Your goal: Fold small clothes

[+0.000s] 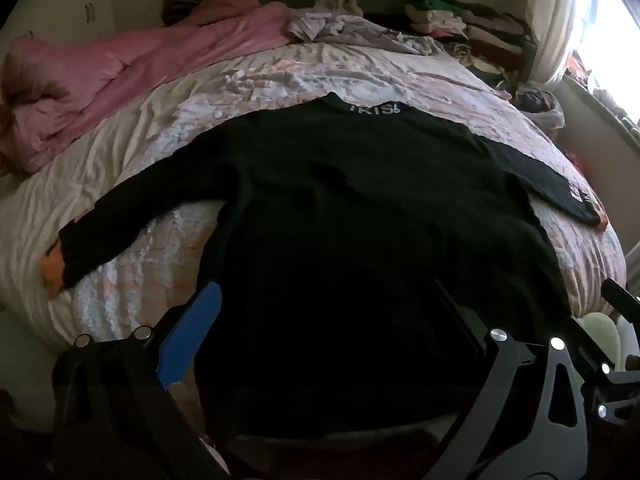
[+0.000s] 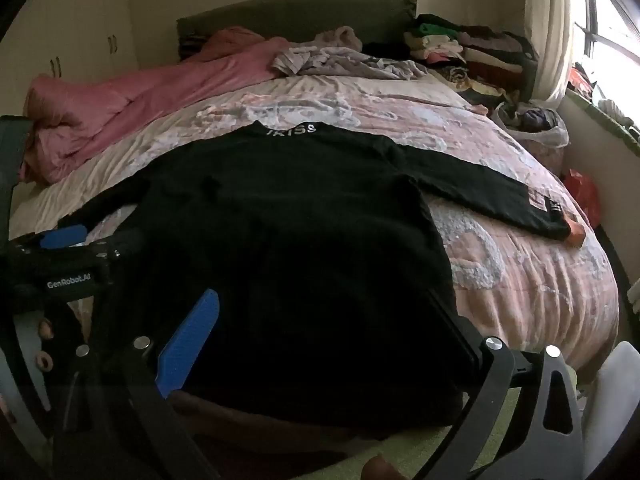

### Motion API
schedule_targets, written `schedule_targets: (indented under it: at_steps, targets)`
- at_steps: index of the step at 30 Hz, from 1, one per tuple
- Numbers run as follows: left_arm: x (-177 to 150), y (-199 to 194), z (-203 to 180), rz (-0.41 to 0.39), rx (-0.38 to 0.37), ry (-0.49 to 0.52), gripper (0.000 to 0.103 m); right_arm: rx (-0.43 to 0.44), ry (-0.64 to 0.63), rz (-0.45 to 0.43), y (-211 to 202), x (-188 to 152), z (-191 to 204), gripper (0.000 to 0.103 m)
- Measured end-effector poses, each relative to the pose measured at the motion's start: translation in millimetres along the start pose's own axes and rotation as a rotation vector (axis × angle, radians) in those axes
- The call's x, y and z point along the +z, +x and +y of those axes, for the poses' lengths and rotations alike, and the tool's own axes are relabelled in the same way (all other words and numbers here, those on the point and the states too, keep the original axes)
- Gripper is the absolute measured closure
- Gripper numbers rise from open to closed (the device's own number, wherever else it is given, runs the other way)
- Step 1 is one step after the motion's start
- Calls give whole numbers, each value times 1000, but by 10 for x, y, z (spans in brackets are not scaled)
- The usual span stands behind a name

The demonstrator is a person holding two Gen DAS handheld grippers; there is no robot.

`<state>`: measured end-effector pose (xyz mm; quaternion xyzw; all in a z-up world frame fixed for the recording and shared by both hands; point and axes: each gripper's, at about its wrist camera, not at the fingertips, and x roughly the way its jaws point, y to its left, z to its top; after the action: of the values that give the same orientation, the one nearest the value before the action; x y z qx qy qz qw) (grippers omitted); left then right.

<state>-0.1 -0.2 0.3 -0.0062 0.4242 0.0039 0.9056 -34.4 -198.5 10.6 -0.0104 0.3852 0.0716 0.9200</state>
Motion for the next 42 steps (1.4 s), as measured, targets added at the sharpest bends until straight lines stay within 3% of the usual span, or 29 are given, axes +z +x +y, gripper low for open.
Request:
schedule_targets:
  at_steps: [42]
  targets:
    - [24, -54, -30, -9, -21, -6, 9, -9, -16, -9, -36, 10, 60, 4]
